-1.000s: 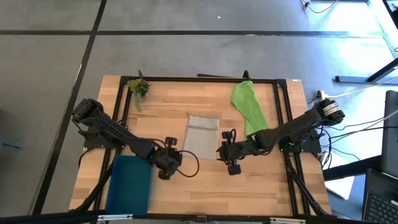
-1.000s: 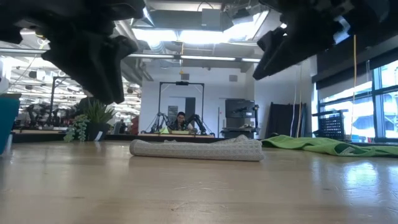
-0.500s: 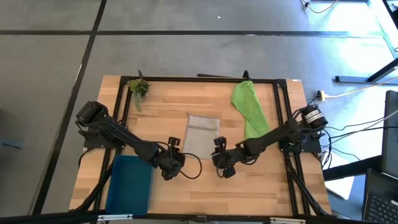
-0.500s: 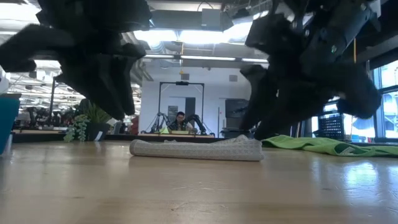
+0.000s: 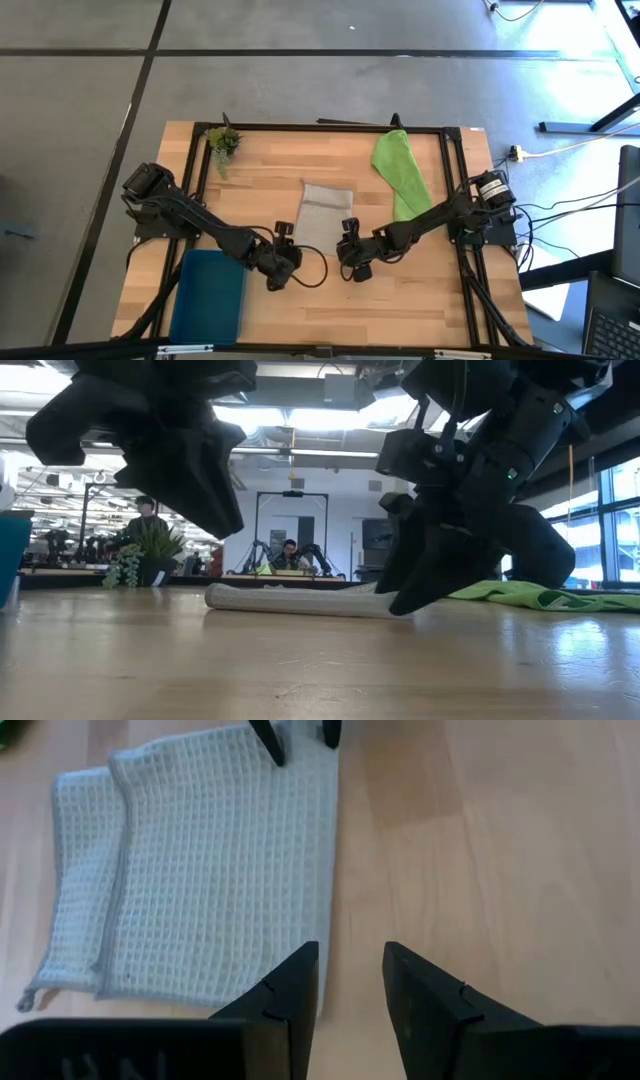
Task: Roll microfiber towels into tight, uniform cylinder then place into a basket
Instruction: Roll the gray towel
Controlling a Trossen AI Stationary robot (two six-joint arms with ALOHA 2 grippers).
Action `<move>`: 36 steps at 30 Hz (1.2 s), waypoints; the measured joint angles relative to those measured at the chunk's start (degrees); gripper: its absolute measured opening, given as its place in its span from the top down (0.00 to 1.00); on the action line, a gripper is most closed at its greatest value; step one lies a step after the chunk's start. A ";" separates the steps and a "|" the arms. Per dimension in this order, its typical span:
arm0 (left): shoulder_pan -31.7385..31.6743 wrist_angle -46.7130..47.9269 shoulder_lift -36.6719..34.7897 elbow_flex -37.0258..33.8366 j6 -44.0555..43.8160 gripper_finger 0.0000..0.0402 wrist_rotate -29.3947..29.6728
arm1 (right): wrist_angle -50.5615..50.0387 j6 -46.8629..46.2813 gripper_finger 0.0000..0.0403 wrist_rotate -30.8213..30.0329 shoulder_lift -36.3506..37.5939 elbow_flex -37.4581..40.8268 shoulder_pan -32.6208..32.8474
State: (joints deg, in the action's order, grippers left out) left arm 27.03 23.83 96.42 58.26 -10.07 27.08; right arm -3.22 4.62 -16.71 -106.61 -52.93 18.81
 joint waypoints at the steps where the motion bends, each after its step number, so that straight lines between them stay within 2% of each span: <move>1: 0.00 0.02 0.00 0.00 0.00 0.73 0.28 | -0.03 -0.09 0.60 0.03 0.00 0.00 0.00; 5: -0.33 -0.01 0.47 -0.02 -0.10 0.73 0.73 | -0.13 -0.53 0.60 0.04 -0.04 0.02 0.00; 8: -0.96 -0.82 1.87 0.09 -1.31 0.73 1.08 | -0.31 -1.63 0.65 -0.12 -0.09 0.04 -0.01; 18: -1.79 -0.56 6.41 -0.02 0.15 0.73 2.51 | -0.57 -1.30 0.96 -0.98 -0.22 0.17 -0.02; 24: -2.41 -0.17 7.56 -0.04 0.18 0.73 4.11 | -0.49 -1.35 0.93 -0.93 -0.24 0.22 -0.04; 31: -3.08 -0.42 7.54 -0.02 0.08 0.73 3.50 | -0.50 -1.38 0.98 -0.92 -0.24 0.22 -0.04; 36: -2.97 -0.68 9.00 -0.02 -0.16 0.73 3.38 | -0.49 -1.47 0.96 -0.80 -0.24 0.23 -0.04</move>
State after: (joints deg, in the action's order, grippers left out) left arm 24.05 23.15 105.42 58.24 -10.23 30.45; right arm -3.71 3.15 -17.51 -106.85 -52.69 18.76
